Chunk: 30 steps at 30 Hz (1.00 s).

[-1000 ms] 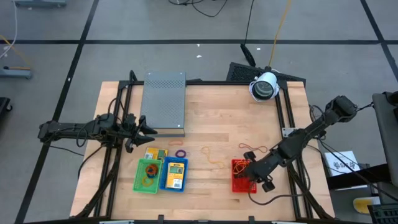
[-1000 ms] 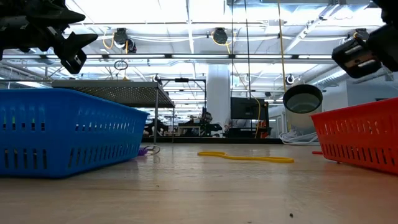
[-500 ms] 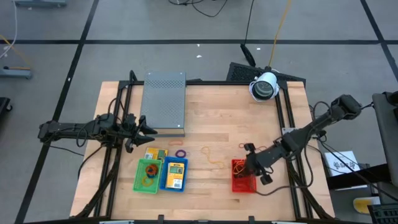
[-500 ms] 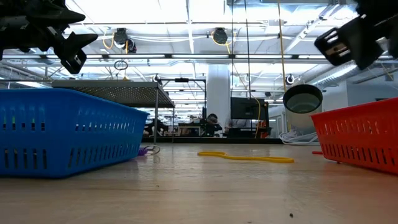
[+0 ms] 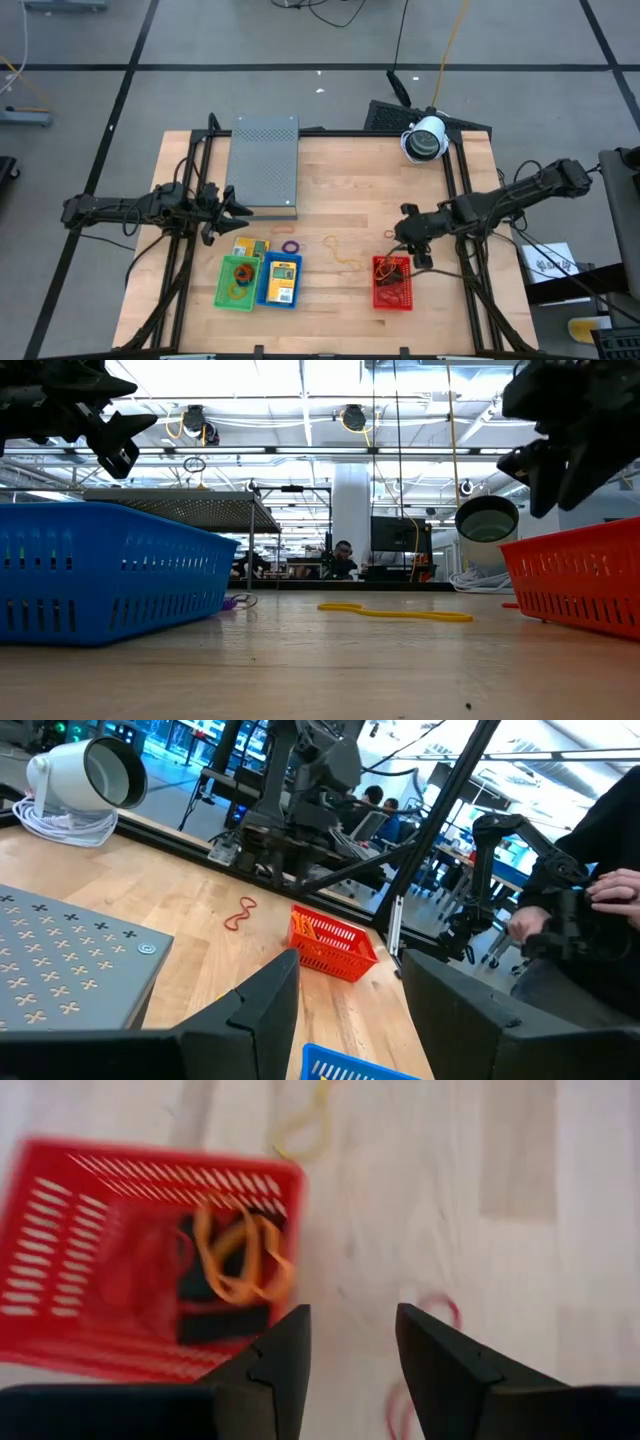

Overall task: Pick & Place Office Desk Supplies
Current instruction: Put the red rubber band into the red bin

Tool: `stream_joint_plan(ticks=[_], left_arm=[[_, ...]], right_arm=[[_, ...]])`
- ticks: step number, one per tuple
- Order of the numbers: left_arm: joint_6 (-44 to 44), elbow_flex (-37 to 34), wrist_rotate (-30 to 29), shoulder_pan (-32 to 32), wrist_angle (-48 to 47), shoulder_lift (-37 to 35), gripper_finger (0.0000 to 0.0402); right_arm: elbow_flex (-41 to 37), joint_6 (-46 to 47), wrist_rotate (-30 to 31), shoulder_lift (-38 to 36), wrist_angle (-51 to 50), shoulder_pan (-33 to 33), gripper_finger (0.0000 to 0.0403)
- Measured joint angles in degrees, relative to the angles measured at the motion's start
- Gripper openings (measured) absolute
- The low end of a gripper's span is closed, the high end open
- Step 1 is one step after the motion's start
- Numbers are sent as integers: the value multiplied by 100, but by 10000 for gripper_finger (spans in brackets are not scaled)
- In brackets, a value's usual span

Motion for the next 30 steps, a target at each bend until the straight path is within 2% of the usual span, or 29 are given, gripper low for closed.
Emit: stream_joint_plan(ticks=[6, 11, 16, 24, 30], left_arm=[[0, 0, 0, 2, -1, 1, 186], [1, 0, 0, 2, -1, 1, 186], [1, 0, 1, 2, 1, -1, 186], [4, 0, 0, 2, 1, 1, 186], [-2, 0, 0, 2, -1, 1, 186]], right_arm=[[0, -102, 32, 26, -751, -384, 146], [2, 103, 463, 138, -1128, -620, 142], [2, 557, 455, 399, -1145, -806, 147], [2, 1073, 418, 918, -1088, -760, 148], [2, 1338, 127, 1217, -904, -617, 148]])
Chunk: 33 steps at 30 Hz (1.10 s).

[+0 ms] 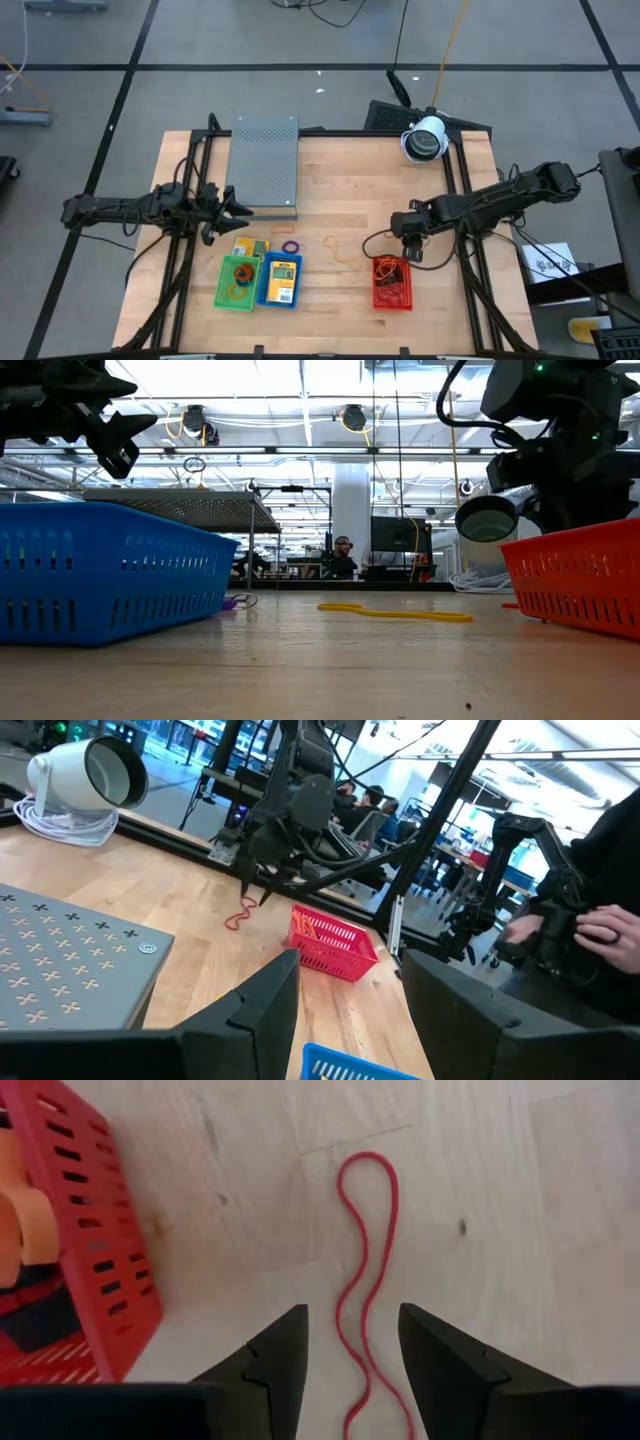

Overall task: Pick & Place Office Desk Supplies
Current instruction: Put the red rubber band into the red bin

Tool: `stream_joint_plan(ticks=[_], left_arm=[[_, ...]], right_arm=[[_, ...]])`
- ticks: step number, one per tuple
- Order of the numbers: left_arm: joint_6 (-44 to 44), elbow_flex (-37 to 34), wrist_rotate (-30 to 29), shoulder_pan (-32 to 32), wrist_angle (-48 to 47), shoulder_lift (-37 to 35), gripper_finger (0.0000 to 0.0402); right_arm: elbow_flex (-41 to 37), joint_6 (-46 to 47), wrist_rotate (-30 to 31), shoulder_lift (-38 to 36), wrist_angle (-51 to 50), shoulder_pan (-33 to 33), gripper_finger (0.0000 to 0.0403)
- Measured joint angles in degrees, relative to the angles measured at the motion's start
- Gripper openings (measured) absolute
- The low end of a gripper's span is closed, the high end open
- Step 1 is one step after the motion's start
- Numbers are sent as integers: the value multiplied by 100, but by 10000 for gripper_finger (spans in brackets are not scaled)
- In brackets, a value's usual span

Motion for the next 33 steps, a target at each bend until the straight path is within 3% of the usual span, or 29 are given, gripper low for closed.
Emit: stream_joint_plan(ticks=[11, 15, 33], left_arm=[[0, 0, 0, 0, 0, 0, 186], [5, 0, 0, 0, 0, -1, 186], [6, 0, 0, 0, 2, -2, 186]], right_arm=[[0, 227, -24, 407, 21, 24, 145], [0, 311, -323, 487, 109, 18, 145], [-154, 513, -440, 489, 223, -18, 150]])
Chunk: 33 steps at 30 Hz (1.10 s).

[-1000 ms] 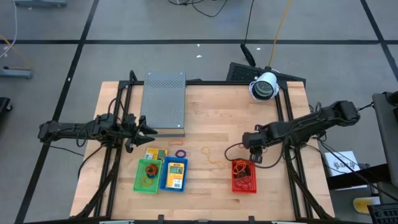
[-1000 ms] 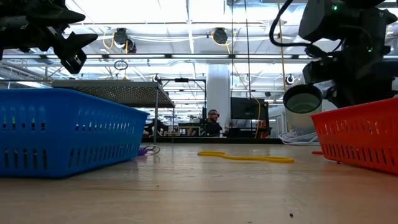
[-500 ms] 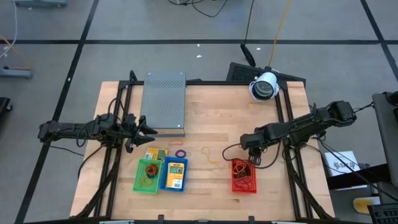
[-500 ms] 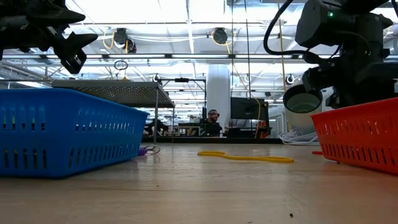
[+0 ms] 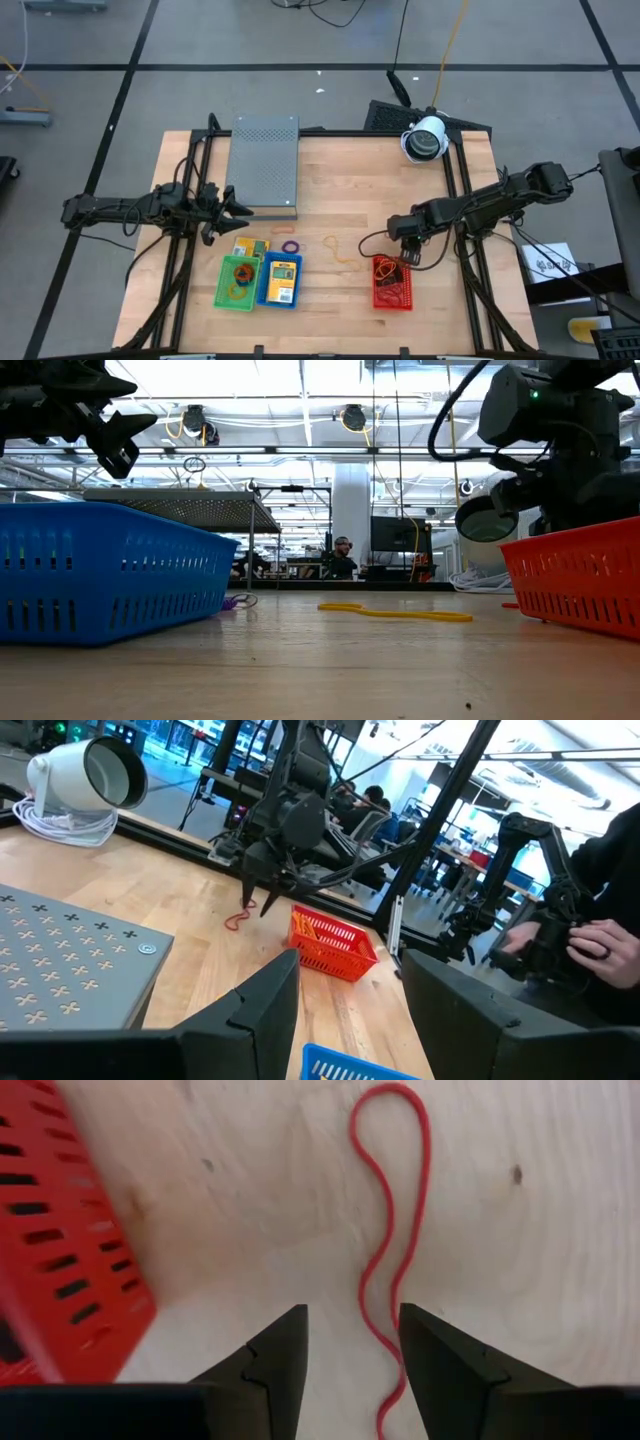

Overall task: Pick & Place Office Desk Supplies
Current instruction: Put the red rubber band into the red bin

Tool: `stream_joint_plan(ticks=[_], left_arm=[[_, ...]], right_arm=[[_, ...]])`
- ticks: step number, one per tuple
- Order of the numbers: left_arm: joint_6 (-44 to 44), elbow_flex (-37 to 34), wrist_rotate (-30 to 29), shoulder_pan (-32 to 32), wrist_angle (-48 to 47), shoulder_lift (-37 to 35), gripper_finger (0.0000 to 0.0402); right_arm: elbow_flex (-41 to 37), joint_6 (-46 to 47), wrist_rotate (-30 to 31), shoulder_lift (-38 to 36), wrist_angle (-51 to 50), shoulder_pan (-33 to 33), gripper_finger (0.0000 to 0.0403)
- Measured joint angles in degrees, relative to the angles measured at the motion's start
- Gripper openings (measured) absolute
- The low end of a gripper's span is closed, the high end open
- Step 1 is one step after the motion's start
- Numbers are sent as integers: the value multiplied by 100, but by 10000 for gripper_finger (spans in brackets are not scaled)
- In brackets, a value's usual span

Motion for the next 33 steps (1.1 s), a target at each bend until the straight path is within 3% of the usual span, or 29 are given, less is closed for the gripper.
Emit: stream_joint_plan(ticks=[33], left_arm=[[-6, 0, 0, -1, -2, 1, 186]], right_arm=[[-312, -245, 7, 1, 237, -339, 148]])
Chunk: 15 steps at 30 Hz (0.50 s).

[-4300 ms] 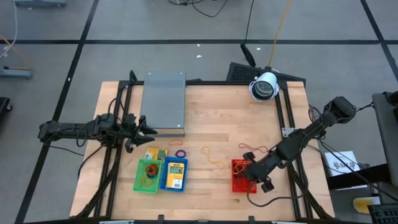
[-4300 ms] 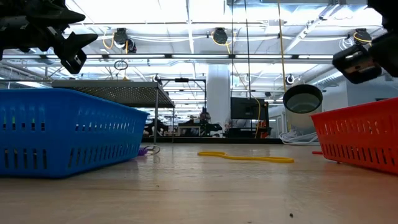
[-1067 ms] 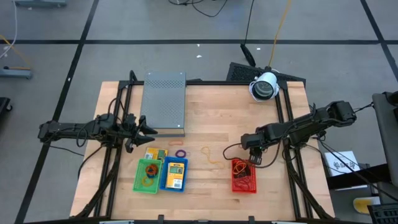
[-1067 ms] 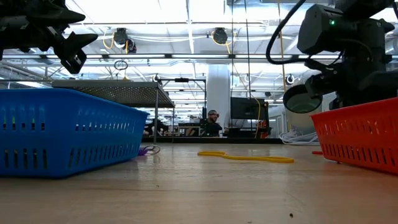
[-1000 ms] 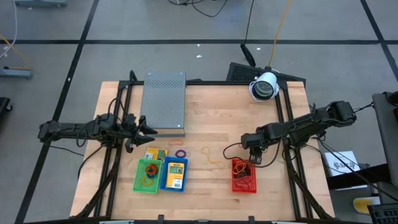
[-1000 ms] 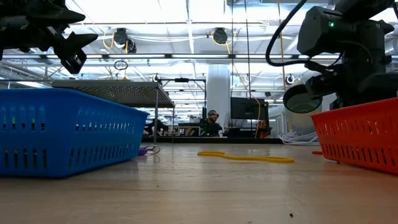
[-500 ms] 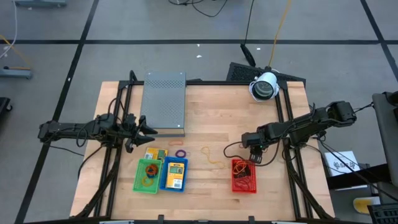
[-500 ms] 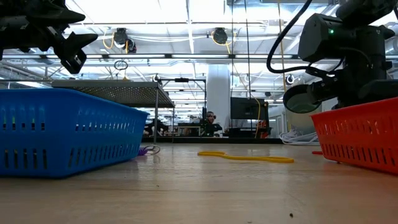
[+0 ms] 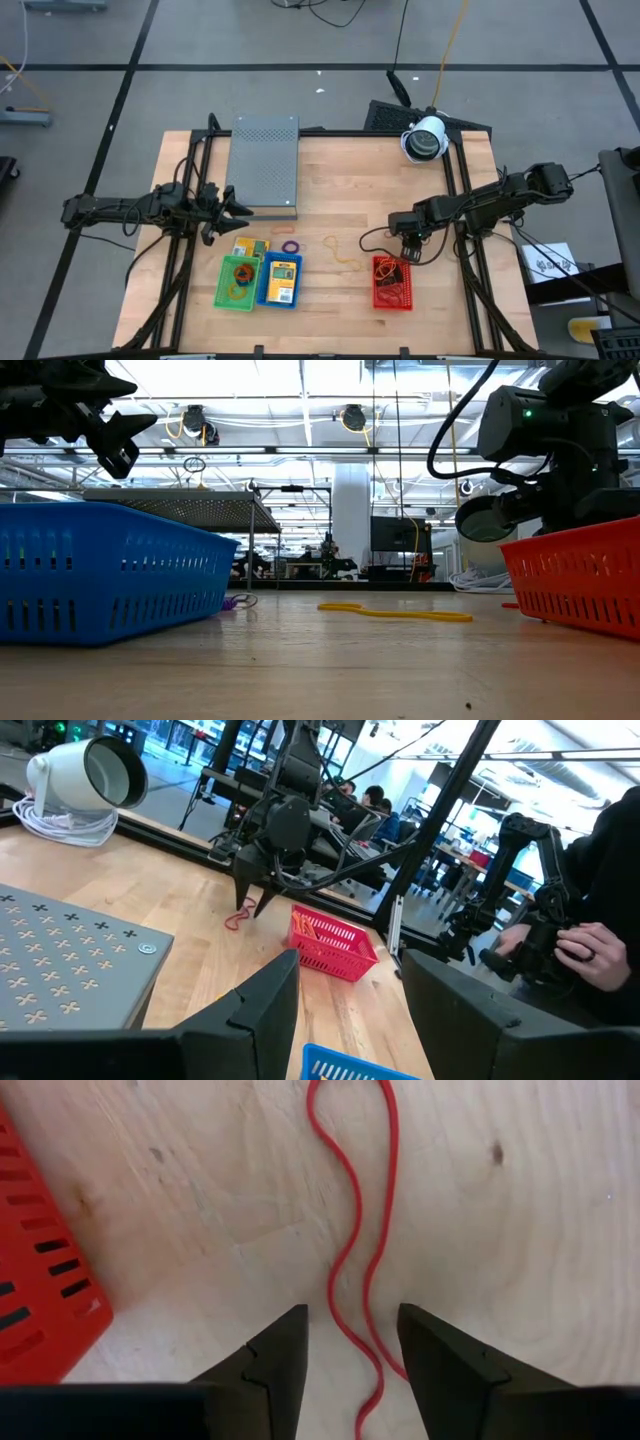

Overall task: Pick & Place Office Desk Supplies
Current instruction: Put the red rubber band into the red bin

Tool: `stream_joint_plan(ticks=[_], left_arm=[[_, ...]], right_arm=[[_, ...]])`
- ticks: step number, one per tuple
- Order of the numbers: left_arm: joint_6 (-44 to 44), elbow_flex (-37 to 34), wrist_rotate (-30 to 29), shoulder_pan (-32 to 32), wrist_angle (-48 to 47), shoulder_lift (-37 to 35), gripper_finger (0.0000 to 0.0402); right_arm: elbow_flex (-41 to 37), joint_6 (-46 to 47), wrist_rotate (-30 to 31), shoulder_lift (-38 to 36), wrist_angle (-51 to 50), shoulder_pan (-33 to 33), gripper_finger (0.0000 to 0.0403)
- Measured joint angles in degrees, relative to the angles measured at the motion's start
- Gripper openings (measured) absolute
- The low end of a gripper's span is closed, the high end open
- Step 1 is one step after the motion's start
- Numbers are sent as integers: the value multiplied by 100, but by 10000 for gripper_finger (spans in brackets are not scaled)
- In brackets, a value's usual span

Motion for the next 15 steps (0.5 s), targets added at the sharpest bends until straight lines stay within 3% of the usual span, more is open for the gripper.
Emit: stream_joint_plan(ticks=[15], left_arm=[[4, 0, 0, 1, 0, 1, 186]], right_arm=[[-320, -2, 415, 158, 228, 323, 134]])
